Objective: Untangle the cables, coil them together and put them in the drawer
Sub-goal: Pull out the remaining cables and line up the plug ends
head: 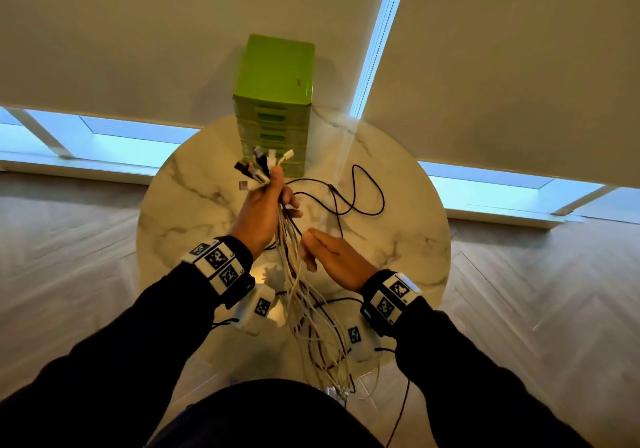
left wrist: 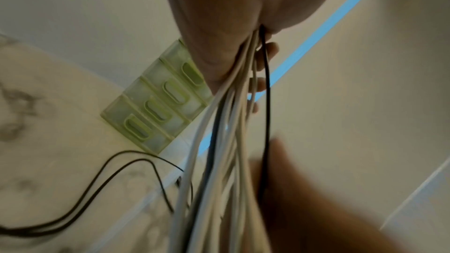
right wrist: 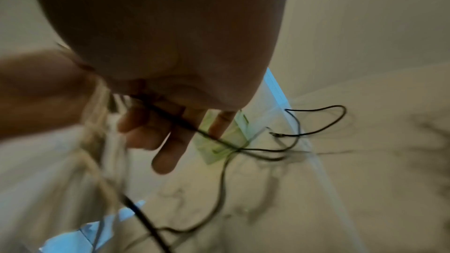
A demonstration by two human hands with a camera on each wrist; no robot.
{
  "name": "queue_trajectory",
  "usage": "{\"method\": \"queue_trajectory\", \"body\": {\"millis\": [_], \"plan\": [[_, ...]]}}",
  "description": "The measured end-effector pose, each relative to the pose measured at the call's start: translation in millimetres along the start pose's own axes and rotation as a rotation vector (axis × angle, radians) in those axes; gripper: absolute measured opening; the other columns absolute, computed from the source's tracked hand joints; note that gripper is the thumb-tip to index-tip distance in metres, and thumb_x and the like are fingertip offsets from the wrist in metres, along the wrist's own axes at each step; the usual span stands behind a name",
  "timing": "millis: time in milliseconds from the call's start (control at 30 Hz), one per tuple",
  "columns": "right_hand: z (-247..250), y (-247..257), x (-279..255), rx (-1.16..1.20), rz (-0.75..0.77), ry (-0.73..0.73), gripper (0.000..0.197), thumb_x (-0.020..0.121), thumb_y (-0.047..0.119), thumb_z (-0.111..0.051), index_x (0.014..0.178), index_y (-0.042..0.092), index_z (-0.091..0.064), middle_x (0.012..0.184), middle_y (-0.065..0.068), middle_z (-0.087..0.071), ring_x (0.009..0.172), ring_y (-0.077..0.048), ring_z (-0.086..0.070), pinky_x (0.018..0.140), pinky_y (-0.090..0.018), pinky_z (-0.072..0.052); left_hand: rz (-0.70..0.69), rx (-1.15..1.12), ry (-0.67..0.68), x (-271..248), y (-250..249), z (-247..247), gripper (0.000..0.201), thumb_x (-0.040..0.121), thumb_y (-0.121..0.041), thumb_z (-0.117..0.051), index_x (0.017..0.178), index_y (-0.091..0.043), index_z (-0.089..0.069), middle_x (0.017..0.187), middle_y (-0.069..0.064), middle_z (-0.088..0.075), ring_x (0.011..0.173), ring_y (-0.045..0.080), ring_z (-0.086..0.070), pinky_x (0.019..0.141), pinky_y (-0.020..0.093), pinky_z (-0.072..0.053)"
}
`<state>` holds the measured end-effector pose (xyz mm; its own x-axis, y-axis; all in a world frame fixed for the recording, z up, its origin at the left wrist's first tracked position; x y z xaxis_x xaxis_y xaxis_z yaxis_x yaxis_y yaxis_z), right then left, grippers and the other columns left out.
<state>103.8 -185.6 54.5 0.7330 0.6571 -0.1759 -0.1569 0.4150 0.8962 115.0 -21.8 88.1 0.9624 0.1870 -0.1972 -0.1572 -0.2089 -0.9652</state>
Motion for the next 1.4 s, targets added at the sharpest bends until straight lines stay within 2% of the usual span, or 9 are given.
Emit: {"method": "queue_trajectory", "body": {"millis": [167, 267, 367, 467, 600, 767, 933, 1267, 1400], "plan": [[-5, -61, -2, -0.287, -0.330, 0.212, 0.056, 0.105, 0.056, -0.025, 0.063, 0.027, -0.050, 0.064, 0.004, -0.056, 0.069, -0.014, -0.055, 0.100, -0.040, -0.040, -0.098, -0.231, -0.032, 5, -51, 22, 0.044, 0.109, -0.044, -0.031, 0.072, -0.021, -0.038, 0.059, -0.007, -0.033, 0.046, 0.009, -0.035, 0.047, 0.028, -0.043], [5, -78, -2, -0.422, -0.360, 0.108, 0.042, 0.109, 0.038, -0.028, 0.072, 0.030, -0.047, 0.069, 0.007, -0.054, 0.075, -0.018, -0.054, 0.104, -0.049, -0.030, -0.144, -0.161, -0.037, 8, -72, 43, 0.043, 0.109, -0.045, -0.030, 0.072, -0.023, -0.034, 0.060, -0.007, -0.030, 0.047, 0.007, -0.025, 0.047, 0.025, -0.023], [20, -79, 14, -0.695, -0.355, -0.050, 0.047, 0.106, 0.052, -0.015, 0.090, 0.031, -0.054, 0.084, 0.006, -0.067, 0.092, -0.017, -0.062, 0.104, -0.045, -0.021, -0.186, -0.095, -0.087, 6, -76, 56, 0.043, 0.110, -0.040, -0.032, 0.071, -0.022, -0.035, 0.059, -0.009, -0.034, 0.048, 0.007, -0.026, 0.050, 0.027, -0.023], [32, -54, 39, -0.552, -0.257, -0.287, 0.047, 0.106, 0.051, -0.025, 0.077, 0.029, -0.054, 0.071, 0.003, -0.061, 0.077, -0.025, -0.060, 0.082, -0.038, -0.039, -0.175, 0.048, -0.139, 3, -61, 57, 0.042, 0.109, -0.039, -0.036, 0.071, -0.022, -0.044, 0.066, -0.002, -0.043, 0.050, 0.008, -0.030, 0.053, 0.028, -0.026], [30, 12, 67, -0.252, -0.031, -0.512, 0.043, 0.107, 0.040, -0.038, 0.068, 0.025, -0.044, 0.062, 0.001, -0.049, 0.058, -0.017, -0.044, 0.060, -0.035, -0.034, -0.057, 0.274, -0.147, 2, -26, 47, 0.053, 0.100, -0.061, -0.039, 0.065, -0.032, -0.065, 0.080, 0.021, -0.057, 0.053, 0.012, -0.039, 0.061, 0.035, -0.033], [4, 52, 67, -0.261, 0.122, -0.367, 0.030, 0.108, 0.037, -0.038, 0.089, 0.027, -0.058, 0.063, 0.009, -0.051, 0.055, -0.011, -0.048, 0.057, -0.033, -0.038, -0.029, 0.289, -0.168, 5, -22, 28, 0.051, 0.099, -0.066, -0.034, 0.077, -0.039, -0.071, 0.095, 0.001, -0.074, 0.066, 0.009, -0.055, 0.081, 0.034, -0.040], [-9, 61, 57, -0.237, 0.183, -0.216, 0.033, 0.109, 0.037, -0.031, 0.101, 0.021, -0.059, 0.079, 0.000, -0.066, 0.068, -0.016, -0.059, 0.064, -0.033, -0.044, -0.028, 0.151, -0.180, 11, -23, 16, 0.047, 0.106, -0.047, -0.039, 0.081, -0.014, -0.061, 0.076, -0.005, -0.066, 0.062, 0.005, -0.059, 0.063, 0.017, -0.048], [9, -48, 33, -0.258, -0.109, 0.081, 0.053, 0.105, 0.054, -0.030, 0.063, 0.027, -0.048, 0.058, 0.004, -0.051, 0.055, -0.014, -0.048, 0.069, -0.029, -0.041, -0.067, -0.374, -0.234, 24, -66, 46, 0.040, 0.108, -0.039, -0.040, 0.072, -0.023, -0.041, 0.054, -0.009, -0.030, 0.042, 0.006, -0.029, 0.041, 0.020, -0.028], [30, -79, 39, -0.589, -0.234, 0.095, 0.037, 0.107, 0.044, -0.031, 0.103, 0.025, -0.063, 0.085, -0.012, -0.068, 0.086, -0.034, -0.063, 0.079, -0.030, -0.036, -0.143, -0.265, -0.223, 25, -81, 67, 0.041, 0.108, -0.037, -0.040, 0.070, -0.023, -0.041, 0.054, -0.009, -0.028, 0.045, 0.006, -0.024, 0.046, 0.023, -0.019]]}}
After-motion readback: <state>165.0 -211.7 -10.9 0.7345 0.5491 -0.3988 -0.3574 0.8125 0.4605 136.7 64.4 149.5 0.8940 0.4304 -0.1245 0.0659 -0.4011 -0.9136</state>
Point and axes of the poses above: each hand's wrist, its own x-axis towards the middle knuckle, its own z-axis out of the back of the hand, y = z × x, the point moved 2 cm from there along x, towards the middle knuckle
